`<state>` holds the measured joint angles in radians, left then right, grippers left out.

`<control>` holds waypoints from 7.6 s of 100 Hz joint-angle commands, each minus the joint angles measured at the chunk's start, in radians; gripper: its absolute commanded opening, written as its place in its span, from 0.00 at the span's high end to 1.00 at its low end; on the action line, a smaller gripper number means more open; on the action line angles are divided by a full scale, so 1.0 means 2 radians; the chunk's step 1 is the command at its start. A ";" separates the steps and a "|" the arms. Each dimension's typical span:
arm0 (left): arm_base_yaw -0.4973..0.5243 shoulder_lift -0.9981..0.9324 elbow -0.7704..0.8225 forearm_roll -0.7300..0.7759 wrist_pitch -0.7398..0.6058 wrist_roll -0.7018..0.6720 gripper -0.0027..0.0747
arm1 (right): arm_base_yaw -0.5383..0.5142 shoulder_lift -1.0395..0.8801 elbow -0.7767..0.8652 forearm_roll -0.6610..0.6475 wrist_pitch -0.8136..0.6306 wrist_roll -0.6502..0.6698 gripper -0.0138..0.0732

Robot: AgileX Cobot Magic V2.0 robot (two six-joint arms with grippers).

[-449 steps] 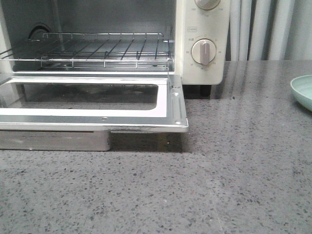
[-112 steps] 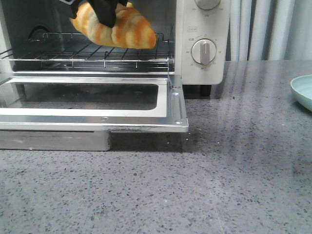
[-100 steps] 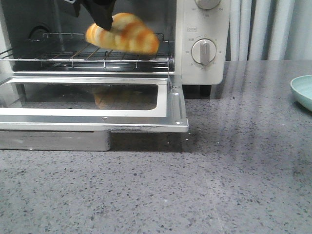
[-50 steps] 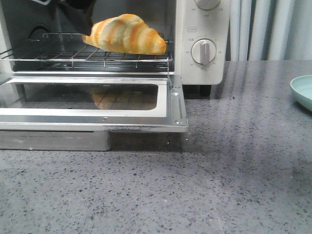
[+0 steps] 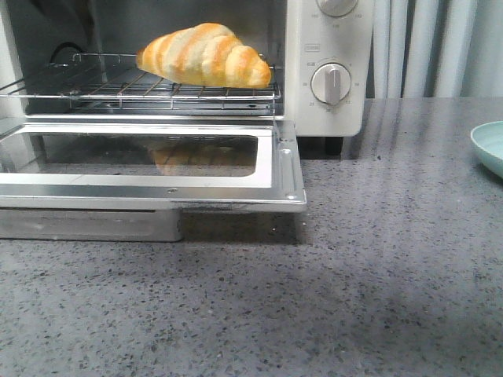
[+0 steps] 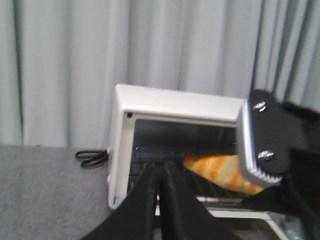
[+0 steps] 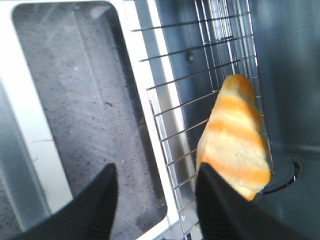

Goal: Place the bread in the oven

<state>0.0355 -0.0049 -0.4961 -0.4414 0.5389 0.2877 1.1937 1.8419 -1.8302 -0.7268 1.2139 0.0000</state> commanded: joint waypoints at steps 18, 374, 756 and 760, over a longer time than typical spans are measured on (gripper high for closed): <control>0.082 -0.014 0.074 -0.007 -0.094 -0.007 0.99 | 0.002 -0.052 -0.017 -0.026 0.040 0.024 0.82; 0.002 -0.013 0.182 -0.049 -0.209 -0.008 0.99 | -0.493 -0.849 0.889 0.309 -0.555 0.026 0.93; -0.032 -0.014 0.261 0.266 -0.124 -0.165 0.99 | -0.596 -0.935 0.926 0.354 -0.451 -0.058 0.93; -0.032 -0.014 0.261 0.266 -0.124 -0.165 0.99 | -0.596 -0.935 0.926 0.354 -0.451 -0.058 0.93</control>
<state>-0.0207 -0.0049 0.0000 0.0847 0.3422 -0.0326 0.0052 -0.0063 0.0087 -0.0180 0.3357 -0.1094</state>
